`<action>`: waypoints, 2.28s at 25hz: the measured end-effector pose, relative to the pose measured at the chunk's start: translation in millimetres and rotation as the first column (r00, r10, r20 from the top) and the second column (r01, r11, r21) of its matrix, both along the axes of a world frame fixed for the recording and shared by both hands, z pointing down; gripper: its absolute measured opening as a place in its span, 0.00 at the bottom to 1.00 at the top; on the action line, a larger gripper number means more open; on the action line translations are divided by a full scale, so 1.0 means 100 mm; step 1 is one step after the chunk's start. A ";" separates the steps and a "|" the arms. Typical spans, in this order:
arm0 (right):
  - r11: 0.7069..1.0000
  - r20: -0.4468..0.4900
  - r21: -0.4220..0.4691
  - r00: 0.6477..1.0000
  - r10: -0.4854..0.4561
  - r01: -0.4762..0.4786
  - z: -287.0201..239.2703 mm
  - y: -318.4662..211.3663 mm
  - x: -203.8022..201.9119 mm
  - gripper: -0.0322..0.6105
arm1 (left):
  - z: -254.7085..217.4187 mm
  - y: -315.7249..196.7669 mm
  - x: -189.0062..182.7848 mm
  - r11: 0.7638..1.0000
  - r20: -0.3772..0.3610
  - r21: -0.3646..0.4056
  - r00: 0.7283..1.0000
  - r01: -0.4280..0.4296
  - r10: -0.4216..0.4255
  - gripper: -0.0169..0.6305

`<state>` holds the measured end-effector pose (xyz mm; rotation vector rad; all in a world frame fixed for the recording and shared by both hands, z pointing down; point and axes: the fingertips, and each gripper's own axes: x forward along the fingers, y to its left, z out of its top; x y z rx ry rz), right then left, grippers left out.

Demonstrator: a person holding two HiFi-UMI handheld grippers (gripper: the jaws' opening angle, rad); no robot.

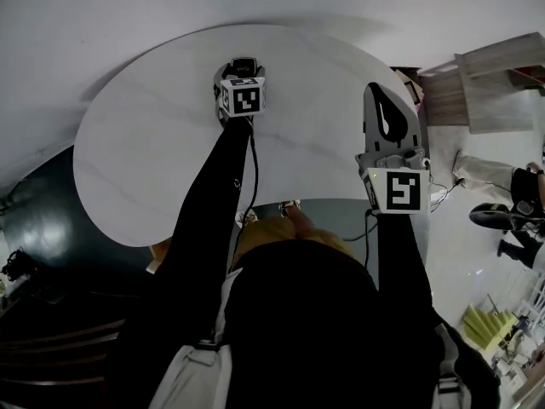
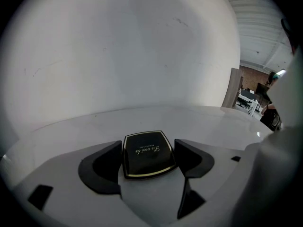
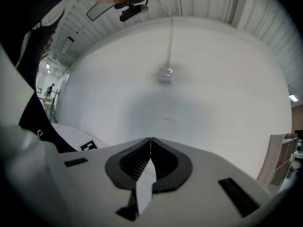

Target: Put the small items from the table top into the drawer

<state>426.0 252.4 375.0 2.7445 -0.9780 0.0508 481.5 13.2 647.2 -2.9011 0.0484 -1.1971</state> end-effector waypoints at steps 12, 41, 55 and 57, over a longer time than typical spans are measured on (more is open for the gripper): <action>0.999 -0.002 0.022 0.999 -0.048 0.048 -0.04 -0.17 0.02 0.09 | -0.52 0.18 -0.13 0.995 -0.083 -0.038 0.993 -0.091 0.088 0.56; 0.840 -0.069 0.108 0.847 -0.528 0.532 -0.56 -2.09 -1.22 0.09 | -3.02 -0.54 -2.68 0.987 -0.388 0.111 0.919 0.120 -0.068 0.56; 0.476 -0.075 0.116 0.486 -0.871 0.872 -0.56 -3.79 -3.57 0.09 | -3.04 -1.63 -5.27 0.844 -0.361 0.153 0.824 0.514 -0.437 0.56; 0.456 -0.081 0.105 0.464 -0.882 0.884 -0.54 -3.90 -3.77 0.09 | -3.01 -1.69 -5.48 0.837 -0.360 0.145 0.816 0.527 -0.452 0.56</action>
